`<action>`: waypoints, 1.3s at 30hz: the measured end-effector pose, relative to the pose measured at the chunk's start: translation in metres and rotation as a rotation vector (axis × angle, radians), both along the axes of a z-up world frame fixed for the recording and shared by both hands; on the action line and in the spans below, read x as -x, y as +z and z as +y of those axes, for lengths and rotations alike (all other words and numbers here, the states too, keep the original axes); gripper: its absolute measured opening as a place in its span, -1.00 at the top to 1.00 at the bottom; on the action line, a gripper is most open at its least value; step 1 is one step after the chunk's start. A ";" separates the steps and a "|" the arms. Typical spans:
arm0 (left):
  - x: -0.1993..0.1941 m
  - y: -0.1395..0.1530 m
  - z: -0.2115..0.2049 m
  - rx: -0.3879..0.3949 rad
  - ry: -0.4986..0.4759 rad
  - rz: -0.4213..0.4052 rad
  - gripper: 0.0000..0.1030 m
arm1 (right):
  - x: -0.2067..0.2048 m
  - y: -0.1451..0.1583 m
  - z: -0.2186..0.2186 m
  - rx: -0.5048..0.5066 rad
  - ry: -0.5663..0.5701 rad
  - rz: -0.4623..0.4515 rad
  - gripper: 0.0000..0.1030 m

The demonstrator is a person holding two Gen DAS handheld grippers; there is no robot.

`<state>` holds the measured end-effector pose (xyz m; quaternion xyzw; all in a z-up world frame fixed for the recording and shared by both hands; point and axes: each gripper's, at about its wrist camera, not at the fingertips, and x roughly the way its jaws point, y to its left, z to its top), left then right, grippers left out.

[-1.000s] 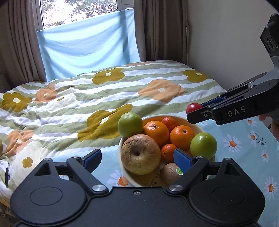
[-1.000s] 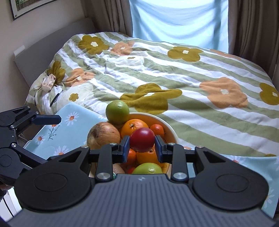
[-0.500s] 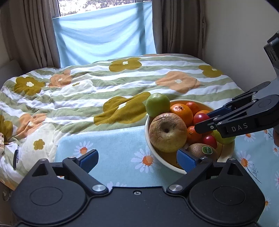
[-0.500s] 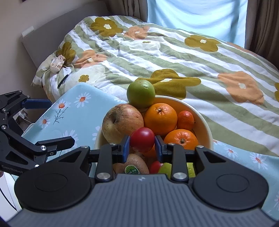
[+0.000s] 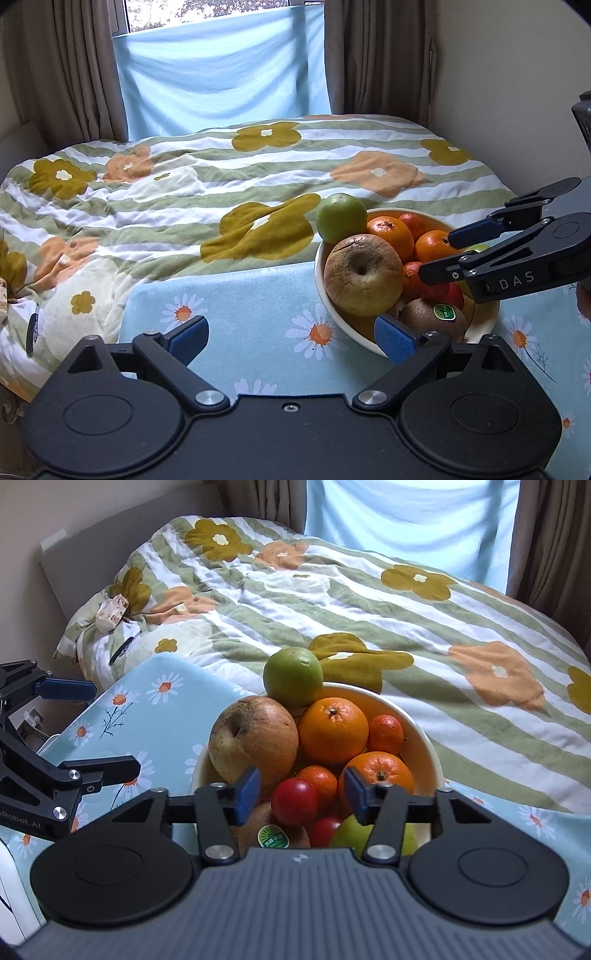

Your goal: Organize fruits

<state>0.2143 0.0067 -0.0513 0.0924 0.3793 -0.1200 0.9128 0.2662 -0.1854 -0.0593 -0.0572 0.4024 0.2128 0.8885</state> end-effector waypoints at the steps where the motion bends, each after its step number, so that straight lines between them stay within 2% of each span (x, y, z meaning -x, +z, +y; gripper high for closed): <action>1: 0.000 0.000 0.000 0.001 0.000 0.002 -0.91 | 0.002 0.002 -0.001 -0.005 -0.004 -0.014 -0.62; 3: 0.003 0.001 0.000 0.005 0.001 0.002 -0.91 | 0.006 0.007 -0.005 -0.009 -0.014 -0.033 -0.70; 9: 0.021 0.018 -0.001 0.020 0.016 -0.028 -0.91 | 0.026 0.028 -0.015 -0.015 -0.032 -0.067 -0.71; 13: 0.039 0.039 -0.004 0.041 0.036 -0.056 -0.91 | 0.056 0.053 -0.024 -0.018 -0.036 -0.107 -0.71; 16: 0.056 0.057 -0.008 0.051 0.043 -0.081 -0.91 | 0.081 0.073 -0.031 -0.019 -0.052 -0.138 -0.86; 18: 0.067 0.068 -0.011 0.057 0.049 -0.099 -0.91 | 0.100 0.088 -0.038 -0.026 -0.067 -0.162 -0.86; 21: 0.085 0.086 -0.014 0.068 0.065 -0.121 -0.93 | 0.125 0.108 -0.049 -0.031 -0.112 -0.180 -0.89; 23: 0.098 0.097 -0.016 0.067 0.081 -0.142 -0.96 | 0.144 0.120 -0.056 -0.035 -0.154 -0.195 -0.99; 26: 0.118 0.111 -0.021 0.050 0.106 -0.181 -1.00 | 0.173 0.133 -0.066 -0.030 -0.227 -0.218 -1.00; 30: 0.142 0.121 -0.026 0.017 0.152 -0.211 -1.00 | 0.210 0.141 -0.074 -0.002 -0.333 -0.237 -1.00; 35: 0.172 0.123 -0.027 0.031 0.185 -0.229 -1.00 | 0.248 0.134 -0.082 0.029 -0.455 -0.219 -1.00; 39: 0.190 0.116 -0.028 0.042 0.177 -0.234 -1.00 | 0.268 0.128 -0.080 0.054 -0.511 -0.219 -1.00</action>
